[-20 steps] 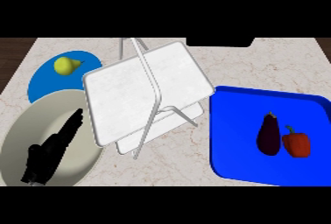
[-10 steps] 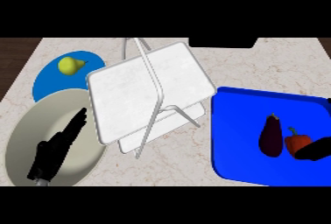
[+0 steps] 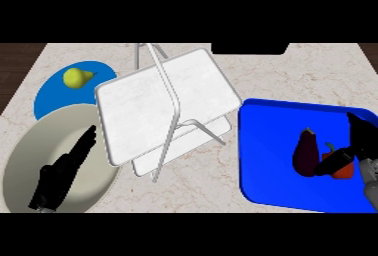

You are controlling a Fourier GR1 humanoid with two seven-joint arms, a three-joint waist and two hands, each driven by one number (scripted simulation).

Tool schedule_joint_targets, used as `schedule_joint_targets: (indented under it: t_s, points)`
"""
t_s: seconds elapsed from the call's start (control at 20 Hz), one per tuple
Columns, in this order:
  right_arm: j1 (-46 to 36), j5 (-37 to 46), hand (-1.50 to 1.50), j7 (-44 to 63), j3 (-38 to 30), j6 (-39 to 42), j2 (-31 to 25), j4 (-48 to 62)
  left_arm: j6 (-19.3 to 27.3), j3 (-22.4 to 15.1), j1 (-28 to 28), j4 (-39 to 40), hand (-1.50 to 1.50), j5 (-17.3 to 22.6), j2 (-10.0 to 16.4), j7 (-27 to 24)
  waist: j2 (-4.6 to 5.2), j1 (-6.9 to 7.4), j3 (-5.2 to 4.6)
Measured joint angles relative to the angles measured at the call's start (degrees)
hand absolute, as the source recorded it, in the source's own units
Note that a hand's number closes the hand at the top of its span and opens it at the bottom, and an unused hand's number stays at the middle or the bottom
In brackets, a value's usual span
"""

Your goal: Pick the bell pepper from the tray and place it in the tiered shelf

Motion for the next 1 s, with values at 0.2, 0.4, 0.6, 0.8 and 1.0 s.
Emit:
schedule_joint_targets:
  t_s: [0.2, 0.4, 0.6, 0.8, 1.0]
  points:
    - [-0.5, 2.5, -1.50, 0.1, 0.5, 0.6, 0.1, 1.4, 0.5, 0.2, 0.5, -0.4, 0.00, -0.7, -0.1, 0.7, -0.10, -0.52, -0.04]
    - [-0.2, 4.1, -1.50, -0.4, 0.2, 1.3, 0.2, 3.2, 0.9, 0.5, 1.3, -1.1, 0.00, -1.3, -0.5, 0.7, -0.15, -0.76, -0.02]
    - [-0.7, 5.5, -1.50, -0.4, 0.3, 2.1, 1.7, 4.7, 0.3, 1.0, 1.4, -1.0, 0.00, -1.3, -0.8, 0.8, -0.14, -0.82, -0.03]
    - [-1.1, 7.0, -1.50, -0.9, 0.3, 2.7, 3.7, 7.7, -0.5, 1.5, 1.1, -0.4, 0.00, -1.1, -0.9, 0.6, -0.13, -0.82, -0.03]
    - [-0.2, 8.2, -1.50, -1.8, -0.4, 3.3, 4.2, 8.8, -0.9, 1.9, 1.0, 0.0, 0.00, -1.2, -1.1, 0.8, -0.26, -1.06, 0.06]
